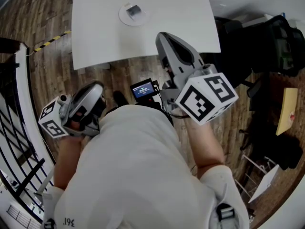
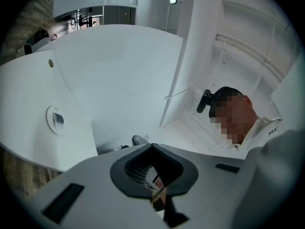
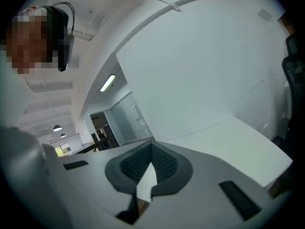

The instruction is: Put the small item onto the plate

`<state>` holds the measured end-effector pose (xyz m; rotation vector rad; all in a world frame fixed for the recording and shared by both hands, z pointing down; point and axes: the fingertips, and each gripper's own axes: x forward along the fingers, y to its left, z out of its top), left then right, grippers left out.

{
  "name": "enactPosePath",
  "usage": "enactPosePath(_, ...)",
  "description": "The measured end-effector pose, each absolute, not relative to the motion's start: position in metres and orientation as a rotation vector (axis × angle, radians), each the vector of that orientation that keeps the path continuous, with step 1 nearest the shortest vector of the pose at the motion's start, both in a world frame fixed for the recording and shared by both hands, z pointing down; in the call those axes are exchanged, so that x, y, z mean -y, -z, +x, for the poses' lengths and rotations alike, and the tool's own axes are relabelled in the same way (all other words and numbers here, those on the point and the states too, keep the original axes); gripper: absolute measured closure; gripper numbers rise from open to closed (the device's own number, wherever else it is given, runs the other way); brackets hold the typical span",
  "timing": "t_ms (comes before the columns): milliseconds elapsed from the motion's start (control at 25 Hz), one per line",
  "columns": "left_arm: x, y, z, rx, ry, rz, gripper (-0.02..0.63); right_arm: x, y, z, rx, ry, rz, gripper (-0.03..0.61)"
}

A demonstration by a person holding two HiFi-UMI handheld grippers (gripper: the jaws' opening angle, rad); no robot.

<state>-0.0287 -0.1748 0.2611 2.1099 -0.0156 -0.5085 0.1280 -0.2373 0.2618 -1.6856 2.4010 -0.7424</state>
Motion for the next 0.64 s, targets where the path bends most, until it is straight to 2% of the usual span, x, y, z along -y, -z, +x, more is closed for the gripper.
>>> enactPosePath(640, 0.1740, -0.2622, -0.0262, 0.015, 0.498, 2.101, 0.607, 0.2395, -0.2617, 0.1290, -2.427, 0.719, -1.703, 0.578)
